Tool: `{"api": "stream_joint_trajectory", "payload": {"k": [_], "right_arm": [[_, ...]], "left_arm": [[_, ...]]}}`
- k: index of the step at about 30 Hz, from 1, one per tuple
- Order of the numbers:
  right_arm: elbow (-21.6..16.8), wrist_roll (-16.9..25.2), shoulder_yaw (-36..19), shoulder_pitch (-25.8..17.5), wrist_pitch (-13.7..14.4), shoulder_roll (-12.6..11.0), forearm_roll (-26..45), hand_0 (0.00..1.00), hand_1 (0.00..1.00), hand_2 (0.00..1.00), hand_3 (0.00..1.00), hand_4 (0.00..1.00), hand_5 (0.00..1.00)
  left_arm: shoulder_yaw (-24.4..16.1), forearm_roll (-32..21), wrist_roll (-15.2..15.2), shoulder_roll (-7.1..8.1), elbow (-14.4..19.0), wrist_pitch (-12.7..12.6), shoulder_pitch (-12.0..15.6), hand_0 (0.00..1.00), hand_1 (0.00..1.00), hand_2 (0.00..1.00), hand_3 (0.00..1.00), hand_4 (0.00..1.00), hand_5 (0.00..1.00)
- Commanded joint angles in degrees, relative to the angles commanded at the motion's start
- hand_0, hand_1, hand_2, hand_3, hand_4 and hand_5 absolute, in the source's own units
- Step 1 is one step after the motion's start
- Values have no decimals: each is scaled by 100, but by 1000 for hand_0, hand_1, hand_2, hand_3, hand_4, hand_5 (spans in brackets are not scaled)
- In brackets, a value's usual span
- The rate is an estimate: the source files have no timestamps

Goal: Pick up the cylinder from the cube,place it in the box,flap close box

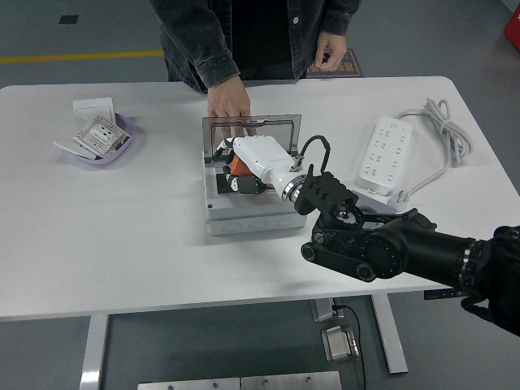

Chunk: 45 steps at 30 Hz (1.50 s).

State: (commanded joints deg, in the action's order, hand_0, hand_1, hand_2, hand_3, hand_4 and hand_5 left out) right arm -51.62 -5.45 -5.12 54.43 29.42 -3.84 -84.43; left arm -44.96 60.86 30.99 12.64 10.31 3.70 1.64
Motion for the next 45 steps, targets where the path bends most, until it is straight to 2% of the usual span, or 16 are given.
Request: {"api": "stream_joint_trajectory", "payload": {"k": [1,11,14,26,29,31,34,40,45], "right_arm": [[4,1,-1,3,3,-1,3,477,564,640,750,976,810],[-13,26,-16,-8,42,-26,57,505,571,634,751,987,818],[-156,-8,-133,-62,37,-94,5,521,541,618,742,991,839],[-1652,-327,-989,-280,-118,-934,-370,515,499,605,734,989,850],[-1879,-373,-1171,-168,-163,-1023,-412,515,499,605,734,989,850],[-1843,-388,-1241,-52,-191,-1033,-398,498,483,605,735,991,856],[-1580,-377,-1254,185,-230,-976,-271,498,483,605,735,991,856],[-816,-266,-977,622,-261,-675,284,505,486,606,738,986,858],[-110,-132,-568,789,-248,-402,866,507,486,606,738,982,853]], "left_arm": [[19,-18,-4,0,0,0,-5,675,707,639,648,711,194],[84,-57,-2,-13,0,18,-44,675,708,639,646,712,195],[103,-71,1,-21,0,22,-38,675,707,638,645,712,195],[-11,31,48,-49,0,25,8,675,707,637,643,710,194],[-4,34,55,-50,0,29,7,675,707,637,643,710,194],[1,35,57,-48,0,31,2,675,707,637,642,710,192],[25,30,58,-40,0,34,-10,675,707,637,642,710,192],[112,-22,53,-20,0,43,-39,675,707,637,641,710,192],[298,-172,18,-1,0,41,-74,675,707,637,640,710,192]]}}
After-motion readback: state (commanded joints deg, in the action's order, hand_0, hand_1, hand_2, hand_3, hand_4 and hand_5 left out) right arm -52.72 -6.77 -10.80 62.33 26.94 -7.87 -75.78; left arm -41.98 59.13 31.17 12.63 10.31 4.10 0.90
